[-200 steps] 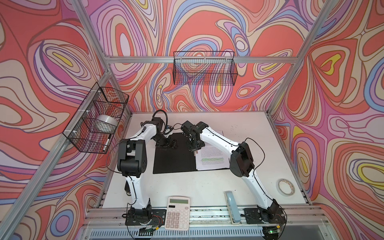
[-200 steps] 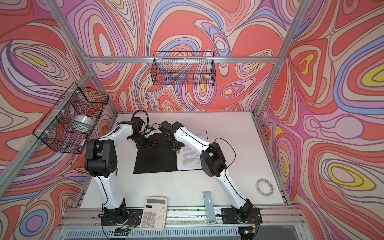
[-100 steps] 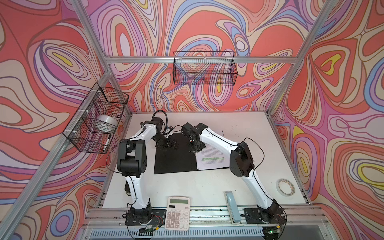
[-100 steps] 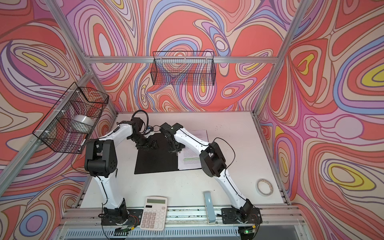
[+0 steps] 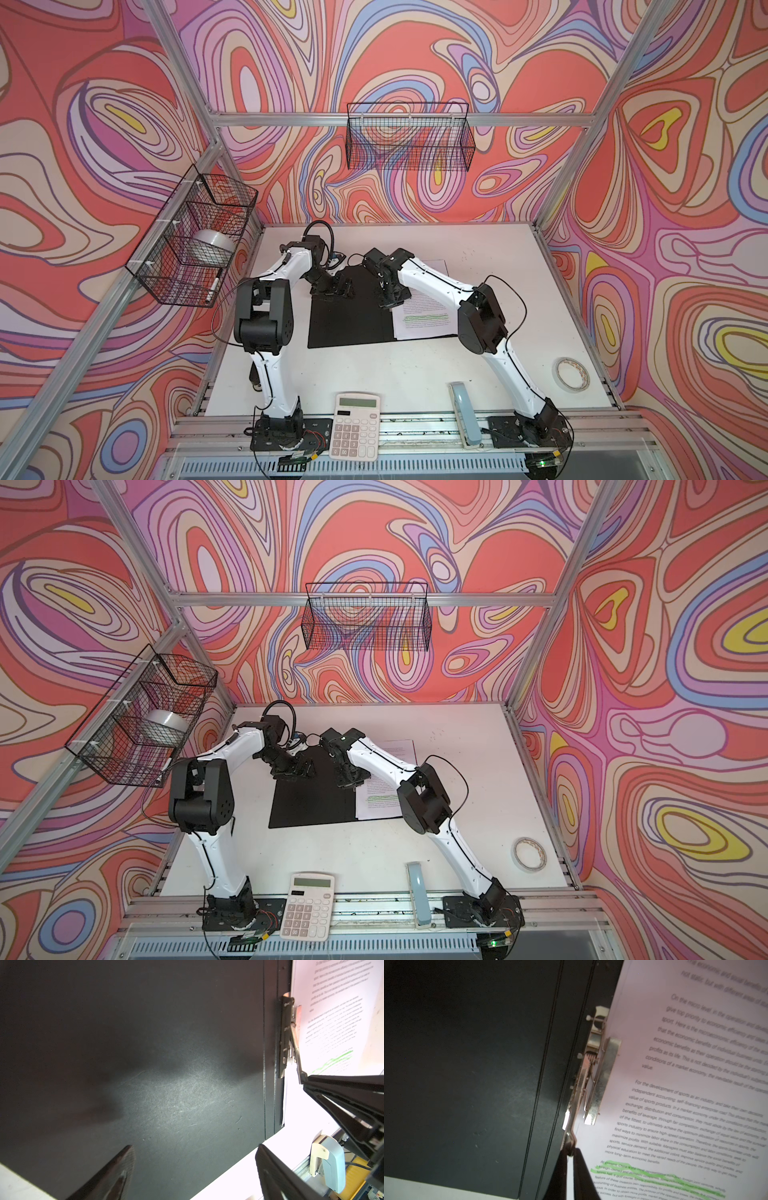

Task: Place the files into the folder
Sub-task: 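Push the clip lever flat with the right gripper while the left holds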

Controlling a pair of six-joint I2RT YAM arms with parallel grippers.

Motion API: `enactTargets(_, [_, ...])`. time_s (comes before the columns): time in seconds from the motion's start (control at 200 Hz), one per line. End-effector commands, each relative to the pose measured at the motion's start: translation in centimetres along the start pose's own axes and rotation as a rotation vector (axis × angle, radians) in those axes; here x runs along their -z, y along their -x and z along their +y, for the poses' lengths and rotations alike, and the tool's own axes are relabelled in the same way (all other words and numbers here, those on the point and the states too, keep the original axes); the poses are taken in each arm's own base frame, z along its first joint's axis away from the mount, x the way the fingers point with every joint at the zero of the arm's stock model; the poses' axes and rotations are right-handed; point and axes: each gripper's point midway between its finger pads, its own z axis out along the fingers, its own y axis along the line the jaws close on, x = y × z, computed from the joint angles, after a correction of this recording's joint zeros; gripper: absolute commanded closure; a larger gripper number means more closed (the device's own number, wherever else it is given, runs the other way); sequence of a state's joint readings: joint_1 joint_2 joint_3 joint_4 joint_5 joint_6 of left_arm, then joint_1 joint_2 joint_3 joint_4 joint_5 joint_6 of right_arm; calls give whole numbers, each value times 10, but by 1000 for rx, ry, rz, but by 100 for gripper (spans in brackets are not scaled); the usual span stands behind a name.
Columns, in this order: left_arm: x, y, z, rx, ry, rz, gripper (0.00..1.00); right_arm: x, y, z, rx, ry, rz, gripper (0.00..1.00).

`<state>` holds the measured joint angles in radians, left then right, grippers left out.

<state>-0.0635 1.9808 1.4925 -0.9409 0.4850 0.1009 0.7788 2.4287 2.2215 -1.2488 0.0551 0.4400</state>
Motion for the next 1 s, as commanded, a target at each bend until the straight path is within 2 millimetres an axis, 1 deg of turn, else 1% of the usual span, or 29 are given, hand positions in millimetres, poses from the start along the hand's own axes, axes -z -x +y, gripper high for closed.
enactTargets(0.0, [-2,-3,2,6,-15,26,9,-37,-21,-19,-4,-99,105,92])
enactTargets(0.14, [-1,-2,1,7,-18,24,9,-42,-23,-20,0,-106,115,92])
enactTargets(0.461, [-1,-2,3,10,-19,25,9,-52,-28,-28,11,-152,142,92])
enactTargets(0.997, [-1,-4,4,17,-24,28,9,-66,-30,-22,19,-123,157,93])
